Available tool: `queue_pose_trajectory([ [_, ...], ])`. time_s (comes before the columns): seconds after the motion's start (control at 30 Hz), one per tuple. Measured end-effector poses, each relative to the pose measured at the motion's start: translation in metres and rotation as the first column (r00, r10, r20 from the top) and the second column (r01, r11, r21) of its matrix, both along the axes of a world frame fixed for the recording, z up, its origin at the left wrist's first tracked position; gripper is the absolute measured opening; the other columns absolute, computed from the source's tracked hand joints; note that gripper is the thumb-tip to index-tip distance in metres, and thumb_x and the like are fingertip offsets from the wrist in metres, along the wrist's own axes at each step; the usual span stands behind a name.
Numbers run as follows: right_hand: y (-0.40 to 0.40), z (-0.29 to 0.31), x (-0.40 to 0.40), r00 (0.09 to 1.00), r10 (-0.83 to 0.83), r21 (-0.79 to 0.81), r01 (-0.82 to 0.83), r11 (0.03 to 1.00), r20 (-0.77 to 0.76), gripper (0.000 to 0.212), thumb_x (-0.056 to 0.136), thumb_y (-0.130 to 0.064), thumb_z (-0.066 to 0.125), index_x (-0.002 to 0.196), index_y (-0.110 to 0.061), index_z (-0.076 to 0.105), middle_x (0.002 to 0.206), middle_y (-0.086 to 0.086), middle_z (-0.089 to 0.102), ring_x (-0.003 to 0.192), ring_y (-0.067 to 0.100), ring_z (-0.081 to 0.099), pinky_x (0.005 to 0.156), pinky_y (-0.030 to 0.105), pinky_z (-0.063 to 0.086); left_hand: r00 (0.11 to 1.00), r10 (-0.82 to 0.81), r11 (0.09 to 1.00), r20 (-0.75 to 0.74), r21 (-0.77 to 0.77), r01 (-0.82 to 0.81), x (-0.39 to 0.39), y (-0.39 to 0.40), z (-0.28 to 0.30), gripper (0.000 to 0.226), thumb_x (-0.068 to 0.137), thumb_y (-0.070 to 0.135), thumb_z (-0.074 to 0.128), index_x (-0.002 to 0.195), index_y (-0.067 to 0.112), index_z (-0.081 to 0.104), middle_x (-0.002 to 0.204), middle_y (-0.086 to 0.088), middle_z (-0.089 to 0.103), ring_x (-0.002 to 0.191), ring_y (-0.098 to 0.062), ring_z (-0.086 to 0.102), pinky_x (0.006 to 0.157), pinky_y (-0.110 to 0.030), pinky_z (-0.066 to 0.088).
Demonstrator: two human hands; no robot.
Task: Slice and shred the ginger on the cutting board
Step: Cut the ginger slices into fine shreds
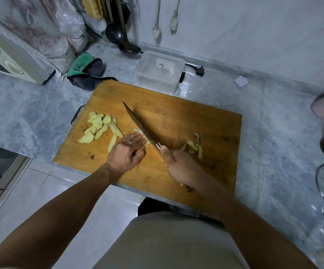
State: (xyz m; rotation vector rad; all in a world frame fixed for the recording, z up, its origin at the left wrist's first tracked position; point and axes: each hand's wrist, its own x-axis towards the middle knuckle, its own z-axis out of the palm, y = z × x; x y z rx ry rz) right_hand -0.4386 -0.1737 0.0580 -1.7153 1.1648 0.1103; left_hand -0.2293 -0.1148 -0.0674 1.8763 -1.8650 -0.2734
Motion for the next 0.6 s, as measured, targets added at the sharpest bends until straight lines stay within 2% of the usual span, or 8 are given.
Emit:
queue_pose_trajectory([
  [0.13,0.000,0.004,-0.001,1.000,0.009,0.006,-0.009,1.000,-0.003,0.064,0.107,-0.055,0.022,0.075,-0.012,0.056,0.054,0.000,0.051,0.034,0.003,0.046,0.044,0.025,0.042,1.000,-0.007,1.000,0.014,-0.016,0.008,0.000,0.000,-0.002,0.040,0.093,0.029,0.050,0.113,0.004,0.073,0.121,-0.018,0.068,0.122,-0.031,0.060,0.108,-0.052,0.043],
  [0.3,0.007,0.001,0.007,0.999,0.007,-0.033,-0.006,0.999,0.031,0.062,0.107,-0.054,0.023,0.072,-0.013,0.053,0.059,0.002,0.053,0.048,0.012,0.051,0.057,0.035,0.047,1.000,-0.003,1.000,-0.007,-0.008,0.003,0.000,-0.001,-0.003,0.035,0.094,0.026,0.051,0.110,0.004,0.073,0.117,-0.014,0.070,0.122,-0.029,0.060,0.111,-0.050,0.040],
  [0.47,-0.004,-0.002,-0.001,0.999,-0.026,-0.010,0.026,1.000,0.027,0.063,0.106,-0.055,0.022,0.071,-0.015,0.053,0.063,0.005,0.055,0.051,0.013,0.051,0.062,0.036,0.047,1.000,0.006,0.998,-0.026,-0.054,-0.007,0.000,-0.001,-0.003,0.039,0.090,0.028,0.052,0.113,0.005,0.074,0.122,-0.016,0.068,0.122,-0.029,0.060,0.108,-0.049,0.043],
  [0.6,-0.008,-0.006,-0.008,1.000,-0.024,0.013,0.024,1.000,0.003,0.062,0.106,-0.056,0.021,0.071,-0.015,0.051,0.060,0.003,0.051,0.050,0.013,0.050,0.060,0.033,0.044,0.999,0.025,0.997,-0.046,-0.069,-0.028,-0.001,0.000,-0.003,0.037,0.089,0.027,0.053,0.110,0.006,0.075,0.121,-0.016,0.069,0.120,-0.030,0.062,0.107,-0.051,0.044],
])
